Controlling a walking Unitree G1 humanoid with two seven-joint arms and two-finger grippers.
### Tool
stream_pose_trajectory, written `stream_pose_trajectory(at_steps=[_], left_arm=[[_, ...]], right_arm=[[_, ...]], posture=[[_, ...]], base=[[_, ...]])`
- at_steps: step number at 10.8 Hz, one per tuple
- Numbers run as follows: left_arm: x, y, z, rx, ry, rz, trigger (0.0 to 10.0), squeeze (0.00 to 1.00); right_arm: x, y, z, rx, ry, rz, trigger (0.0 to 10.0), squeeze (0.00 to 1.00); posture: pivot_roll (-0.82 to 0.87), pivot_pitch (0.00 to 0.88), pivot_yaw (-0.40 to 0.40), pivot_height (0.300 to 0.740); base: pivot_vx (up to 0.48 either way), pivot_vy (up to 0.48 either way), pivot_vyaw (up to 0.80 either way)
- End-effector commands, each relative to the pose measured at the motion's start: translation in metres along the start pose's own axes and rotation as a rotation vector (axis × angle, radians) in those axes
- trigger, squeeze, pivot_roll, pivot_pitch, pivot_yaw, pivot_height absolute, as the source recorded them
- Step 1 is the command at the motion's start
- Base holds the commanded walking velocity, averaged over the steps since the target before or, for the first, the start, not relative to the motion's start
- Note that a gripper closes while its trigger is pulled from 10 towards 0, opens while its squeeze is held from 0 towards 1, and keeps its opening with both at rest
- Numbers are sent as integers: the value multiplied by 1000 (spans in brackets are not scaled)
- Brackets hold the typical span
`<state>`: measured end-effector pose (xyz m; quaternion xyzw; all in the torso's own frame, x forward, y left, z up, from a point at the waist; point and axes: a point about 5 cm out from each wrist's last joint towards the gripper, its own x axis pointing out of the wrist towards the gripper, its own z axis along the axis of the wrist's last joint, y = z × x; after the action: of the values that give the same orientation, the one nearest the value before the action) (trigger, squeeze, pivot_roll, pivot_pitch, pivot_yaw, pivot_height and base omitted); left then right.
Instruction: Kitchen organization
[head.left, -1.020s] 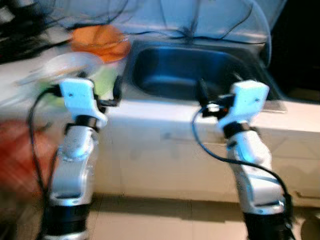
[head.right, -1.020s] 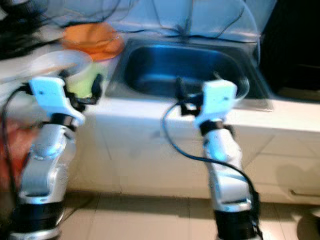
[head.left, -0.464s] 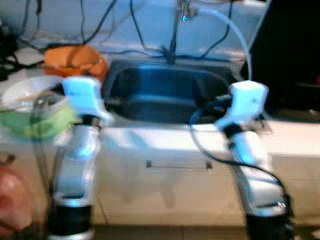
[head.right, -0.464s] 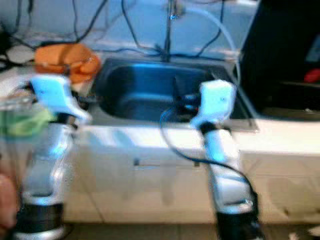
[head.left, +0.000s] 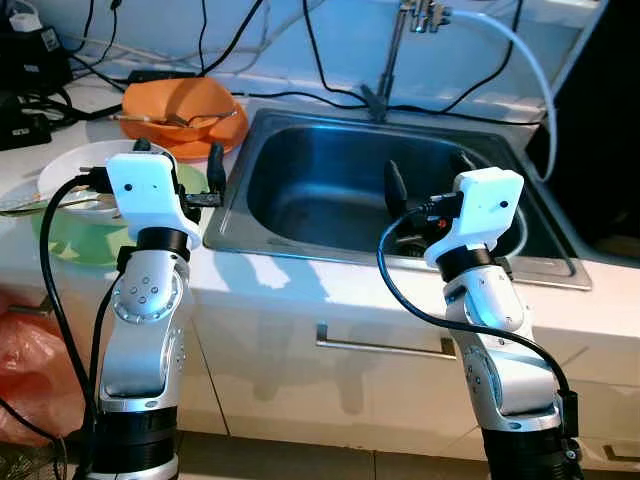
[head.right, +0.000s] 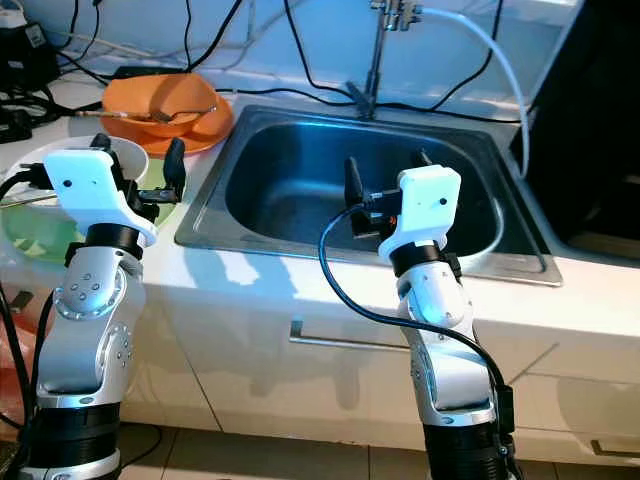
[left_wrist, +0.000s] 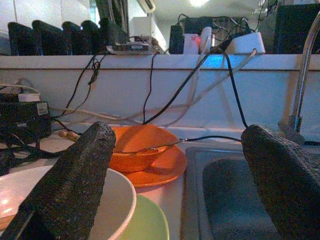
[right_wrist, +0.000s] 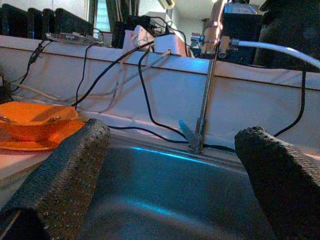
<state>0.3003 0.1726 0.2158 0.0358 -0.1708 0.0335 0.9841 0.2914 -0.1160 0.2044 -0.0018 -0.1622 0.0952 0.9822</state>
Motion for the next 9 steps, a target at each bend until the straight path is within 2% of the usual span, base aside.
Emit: stream_pose_trajectory(at_steps=[1,5,7,9], left_arm=[[2,-1,3,9,-5,7,10000,0],[2,-1,5,25,-15,24,10000,0],[3,3,-2,8,29,42,10000,0],[8,2,-2,-29,41,25,10000,0]], right_arm=[[-1,-4,1,-4,-2,-16,10000,0],[-1,-7,1,1,-2,-22,10000,0],[-1,-6,1,-3,-1,-17,10000,0],[0,-6,1,14,-5,-26,10000,0]], posture=[[80,22,-51,740],[80,24,-53,740],[81,23,-52,740],[81,21,-49,740]], base=[[0,0,0],[0,0,778],[0,0,797],[0,0,0]])
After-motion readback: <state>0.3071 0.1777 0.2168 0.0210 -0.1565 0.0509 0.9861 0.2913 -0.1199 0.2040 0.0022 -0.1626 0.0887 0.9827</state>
